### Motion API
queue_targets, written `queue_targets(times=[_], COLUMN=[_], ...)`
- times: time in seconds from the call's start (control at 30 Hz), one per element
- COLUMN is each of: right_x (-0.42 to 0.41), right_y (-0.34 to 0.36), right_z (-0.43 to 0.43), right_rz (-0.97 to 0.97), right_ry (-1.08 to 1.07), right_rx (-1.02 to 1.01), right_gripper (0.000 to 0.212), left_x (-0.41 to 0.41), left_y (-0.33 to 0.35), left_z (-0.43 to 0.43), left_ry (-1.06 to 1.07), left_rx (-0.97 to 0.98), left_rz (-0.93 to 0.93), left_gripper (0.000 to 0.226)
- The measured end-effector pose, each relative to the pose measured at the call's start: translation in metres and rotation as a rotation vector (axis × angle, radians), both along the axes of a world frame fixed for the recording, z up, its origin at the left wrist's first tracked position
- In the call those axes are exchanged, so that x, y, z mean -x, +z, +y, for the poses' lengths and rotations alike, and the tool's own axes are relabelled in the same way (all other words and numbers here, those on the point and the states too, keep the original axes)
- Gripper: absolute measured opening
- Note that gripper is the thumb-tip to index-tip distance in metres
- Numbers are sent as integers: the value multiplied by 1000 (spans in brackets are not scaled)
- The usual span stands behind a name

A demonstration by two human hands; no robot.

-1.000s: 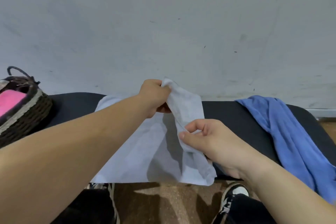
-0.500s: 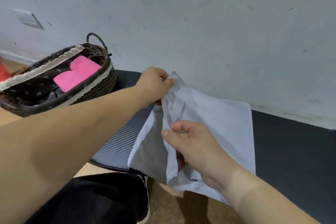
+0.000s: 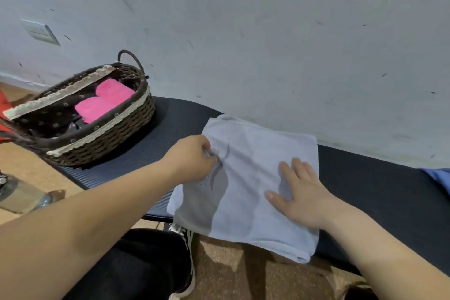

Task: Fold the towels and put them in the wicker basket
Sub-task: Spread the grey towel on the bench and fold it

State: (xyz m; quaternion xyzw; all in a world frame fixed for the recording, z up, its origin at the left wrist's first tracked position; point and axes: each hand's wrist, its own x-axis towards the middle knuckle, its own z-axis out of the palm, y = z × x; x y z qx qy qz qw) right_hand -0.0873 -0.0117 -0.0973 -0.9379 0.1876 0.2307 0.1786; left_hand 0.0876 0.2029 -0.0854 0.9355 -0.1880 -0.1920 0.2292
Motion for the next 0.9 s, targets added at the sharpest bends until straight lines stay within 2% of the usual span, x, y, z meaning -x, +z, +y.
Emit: queue_targets(times=[0.13, 0.23, 0.3, 0.43, 0.5, 0.57, 0.63, 0.7, 0.73, 0.8, 0.9], right_x=[21, 38, 52, 85, 97, 104, 106, 110, 114, 123, 133], right_y=[-6, -7, -7, -13, -23, -27, -18, -9, -6, -5, -15], right_z=[-7, -13, -15, -3, 4, 5, 2, -2, -3, -3, 0], right_rz=[23, 22, -68, -231, -243, -363, -568, -668, -664, -585, -425], right_ry=[56, 25, 41, 218, 235, 213, 135, 86, 71, 87, 156], right_rx=[18, 83, 151, 154, 103, 98, 107, 61, -8, -136, -22], right_gripper=[102, 103, 97, 90, 90, 83, 54, 18, 9, 7, 23], left_x=[26, 40, 45, 52, 55, 57, 59, 68, 74, 88, 107], left_y=[-12, -20, -23, -24, -24, -22, -20, -15, -12, -8, -13], left_z=[6, 9, 12, 15, 16, 18, 19, 16, 12, 2, -19], left_ry=[-55, -69, -83, -149, -173, -202, -260, -338, -377, -494, -716], left_rx=[-25, 25, 60, 25, 22, 9, -4, 44, 91, 174, 201], left_rz=[56, -4, -39, -74, -99, -131, -242, -339, -348, -340, -323], left_gripper=[60, 67, 71, 69, 68, 64, 55, 42, 35, 28, 31])
